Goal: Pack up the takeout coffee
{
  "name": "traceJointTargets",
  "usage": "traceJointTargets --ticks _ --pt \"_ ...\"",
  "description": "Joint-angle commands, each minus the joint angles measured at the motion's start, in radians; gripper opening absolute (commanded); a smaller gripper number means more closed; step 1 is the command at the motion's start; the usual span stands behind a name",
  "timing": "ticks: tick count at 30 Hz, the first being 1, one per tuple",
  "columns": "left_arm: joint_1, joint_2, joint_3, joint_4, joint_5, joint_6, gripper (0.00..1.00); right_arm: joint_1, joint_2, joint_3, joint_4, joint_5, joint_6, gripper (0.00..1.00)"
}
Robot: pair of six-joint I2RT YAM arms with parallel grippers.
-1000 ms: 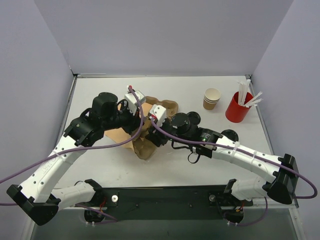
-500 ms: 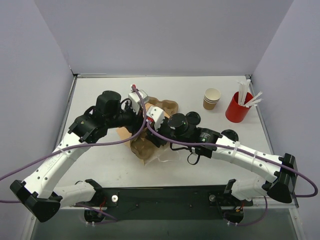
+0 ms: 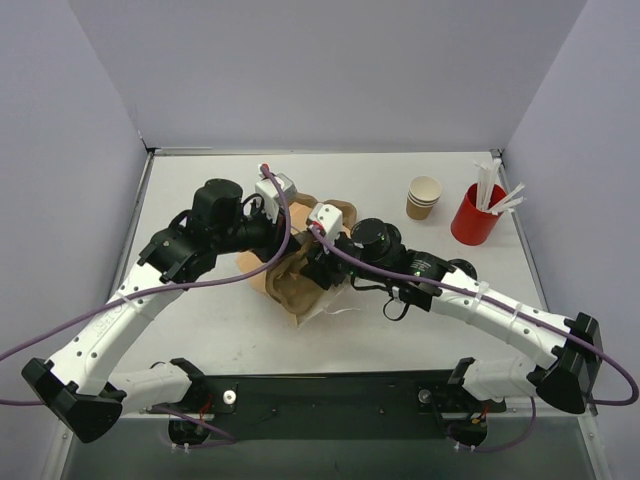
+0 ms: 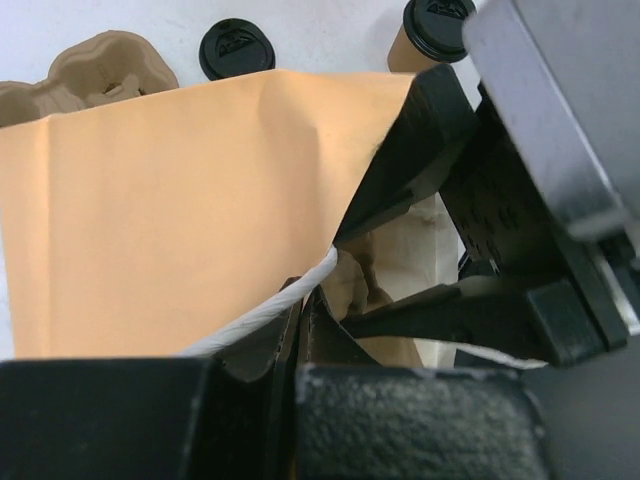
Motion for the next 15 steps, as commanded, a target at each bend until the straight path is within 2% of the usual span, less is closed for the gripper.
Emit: traceJointTargets --ticks 1,9,15 --pt "-0.006 -0.06 0.023 0.001 0.111 0.016 0.0 -0.083 -0.062 -0.042 0.045 -0.022 0.052 0.25" --pt "-0.003 -0.06 0.036 -0.039 0.123 0.059 0.0 -0.106 -0.069 -0.048 0.056 -0.053 0.063 0.25" --pt "-0.001 -0.046 0.053 -0.036 0.142 0.032 0.0 -0.103 -0.062 -0.025 0.013 -0.001 0.037 0.25"
